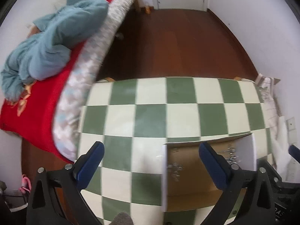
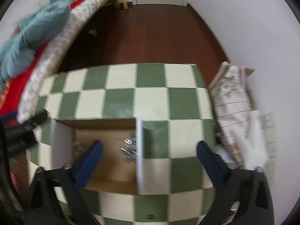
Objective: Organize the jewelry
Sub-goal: 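Open the right gripper to drop the ring pendant into the box, then move the right gripper back toward the black band bracelet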
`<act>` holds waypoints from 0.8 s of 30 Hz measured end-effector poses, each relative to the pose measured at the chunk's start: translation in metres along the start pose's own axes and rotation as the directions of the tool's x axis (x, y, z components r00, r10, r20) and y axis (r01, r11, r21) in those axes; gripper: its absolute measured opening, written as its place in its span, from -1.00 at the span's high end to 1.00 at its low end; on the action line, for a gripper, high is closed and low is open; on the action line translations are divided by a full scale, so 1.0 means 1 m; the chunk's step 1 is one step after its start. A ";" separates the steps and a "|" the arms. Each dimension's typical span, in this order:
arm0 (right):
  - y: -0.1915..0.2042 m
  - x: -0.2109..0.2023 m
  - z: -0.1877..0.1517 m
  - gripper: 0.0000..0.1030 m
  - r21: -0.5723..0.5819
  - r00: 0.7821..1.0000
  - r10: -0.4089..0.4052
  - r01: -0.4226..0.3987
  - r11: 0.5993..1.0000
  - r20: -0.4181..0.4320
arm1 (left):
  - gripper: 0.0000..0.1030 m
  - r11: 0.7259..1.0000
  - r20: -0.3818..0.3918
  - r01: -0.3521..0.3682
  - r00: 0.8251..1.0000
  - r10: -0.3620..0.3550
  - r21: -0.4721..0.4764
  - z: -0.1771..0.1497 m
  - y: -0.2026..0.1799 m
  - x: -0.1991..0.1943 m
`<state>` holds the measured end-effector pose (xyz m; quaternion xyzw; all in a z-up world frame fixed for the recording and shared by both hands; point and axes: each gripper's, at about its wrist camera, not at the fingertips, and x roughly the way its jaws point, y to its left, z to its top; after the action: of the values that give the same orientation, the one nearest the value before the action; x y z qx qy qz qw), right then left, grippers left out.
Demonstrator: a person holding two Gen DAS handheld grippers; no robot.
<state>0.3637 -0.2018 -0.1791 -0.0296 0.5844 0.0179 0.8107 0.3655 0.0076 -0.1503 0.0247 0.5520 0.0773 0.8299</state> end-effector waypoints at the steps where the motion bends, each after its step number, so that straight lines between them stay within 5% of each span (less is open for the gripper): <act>1: 0.001 -0.001 -0.006 -0.99 -0.008 1.000 -0.001 0.001 1.000 -0.005 | -1.00 1.000 0.012 -0.010 1.000 0.011 -0.002 -0.003 0.002 -0.002; 12: 0.009 -0.008 -0.060 -0.99 0.009 1.000 0.017 -0.017 1.000 -0.006 | -1.00 0.998 0.035 -0.044 0.998 0.045 -0.040 -0.071 0.017 -0.013; 24: 0.018 -0.071 -0.098 -0.99 0.001 0.992 0.025 -0.026 1.000 0.124 | -1.00 0.997 0.133 -0.017 0.991 0.026 -0.069 -0.115 0.031 -0.072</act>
<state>0.2478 -0.1906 -0.1433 -0.0198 0.5333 0.0293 0.8452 0.2293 0.0214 -0.1253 0.0076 0.4918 0.1030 0.8645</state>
